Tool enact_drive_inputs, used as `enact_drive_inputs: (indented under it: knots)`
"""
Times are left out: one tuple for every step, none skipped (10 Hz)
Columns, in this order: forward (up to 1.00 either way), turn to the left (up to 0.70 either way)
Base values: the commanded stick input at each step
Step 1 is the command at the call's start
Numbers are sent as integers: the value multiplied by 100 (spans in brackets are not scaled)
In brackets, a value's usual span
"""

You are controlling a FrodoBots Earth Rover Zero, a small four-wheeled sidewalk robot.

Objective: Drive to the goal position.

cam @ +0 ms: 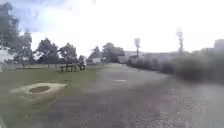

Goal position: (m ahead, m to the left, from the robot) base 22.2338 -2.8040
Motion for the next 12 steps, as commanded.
enact_drive_inputs:
  knots:
    - [70,0]
    - [70,0]
    - [70,0]
    - [70,0]
    - [70,0]
    - [70,0]
    - [70,-7]
    - [70,-7]
    - [70,-7]
    - [70,-7]
    - [70,-6]
    - [70,-9]
